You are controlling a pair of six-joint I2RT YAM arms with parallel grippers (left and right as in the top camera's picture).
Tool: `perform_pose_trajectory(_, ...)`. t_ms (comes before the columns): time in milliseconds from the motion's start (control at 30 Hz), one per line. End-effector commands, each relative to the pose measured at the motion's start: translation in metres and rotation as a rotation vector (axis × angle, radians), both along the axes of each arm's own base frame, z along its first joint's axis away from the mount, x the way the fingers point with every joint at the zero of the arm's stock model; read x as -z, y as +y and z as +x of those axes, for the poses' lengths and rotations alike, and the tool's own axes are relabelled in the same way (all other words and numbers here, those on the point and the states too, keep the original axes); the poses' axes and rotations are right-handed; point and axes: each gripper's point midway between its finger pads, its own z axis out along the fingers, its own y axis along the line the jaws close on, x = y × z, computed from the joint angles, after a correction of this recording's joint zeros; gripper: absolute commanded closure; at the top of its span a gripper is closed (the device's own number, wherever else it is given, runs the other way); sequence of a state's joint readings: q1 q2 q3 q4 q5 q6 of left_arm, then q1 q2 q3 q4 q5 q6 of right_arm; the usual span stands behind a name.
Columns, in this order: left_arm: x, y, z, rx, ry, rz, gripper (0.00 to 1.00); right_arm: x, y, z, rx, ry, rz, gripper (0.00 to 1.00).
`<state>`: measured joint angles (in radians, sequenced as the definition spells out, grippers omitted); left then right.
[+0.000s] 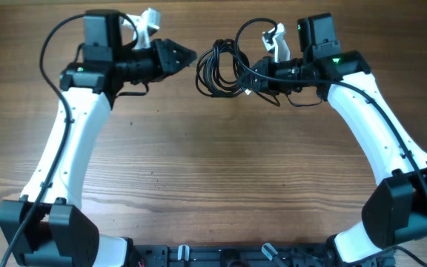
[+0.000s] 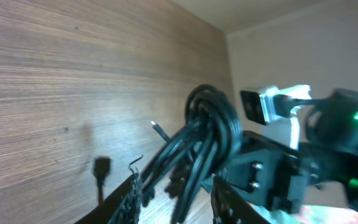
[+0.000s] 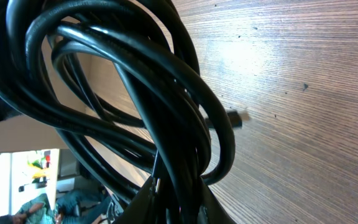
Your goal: Untangle cables
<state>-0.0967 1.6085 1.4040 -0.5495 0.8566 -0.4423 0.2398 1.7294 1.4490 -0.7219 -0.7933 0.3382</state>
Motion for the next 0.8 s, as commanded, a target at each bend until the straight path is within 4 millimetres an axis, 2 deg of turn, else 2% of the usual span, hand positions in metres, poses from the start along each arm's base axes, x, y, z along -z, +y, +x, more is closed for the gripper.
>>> perform_pose_trajectory(0,-0.023,-0.015,-0.021,0.144,-0.04,-0.102,0.61,-0.023,0.004,-0.004,-0.034,-0.052,0.046,0.96)
perform_pose_trajectory(133,-0.014,-0.025,-0.027,0.159,0.002,-0.088,0.61,-0.023,0.004,-0.004,-0.034,-0.052,0.046,0.96)
perform_pose_trajectory(300,0.001,-0.033,-0.025,0.157,0.033,-0.056,0.61,-0.023,0.004,-0.004,-0.034,-0.051,0.046,0.96)
perform_pose_trajectory(467,0.026,-0.047,-0.022,0.162,0.08,-0.011,0.63,-0.023,0.004,-0.005,-0.028,-0.038,0.048,0.96)
perform_pose_trajectory(567,0.036,-0.046,-0.017,0.133,0.082,0.036,0.63,-0.022,0.004,-0.005,-0.034,-0.046,0.044,0.96)
perform_pose_trajectory(700,0.038,-0.044,-0.015,0.118,0.08,0.052,0.64,-0.022,0.004,-0.005,-0.036,-0.049,0.043,0.96)
perform_pose_trajectory(767,0.036,-0.044,-0.015,0.122,0.078,0.044,0.68,-0.022,0.004,-0.005,-0.036,-0.049,0.043,0.96)
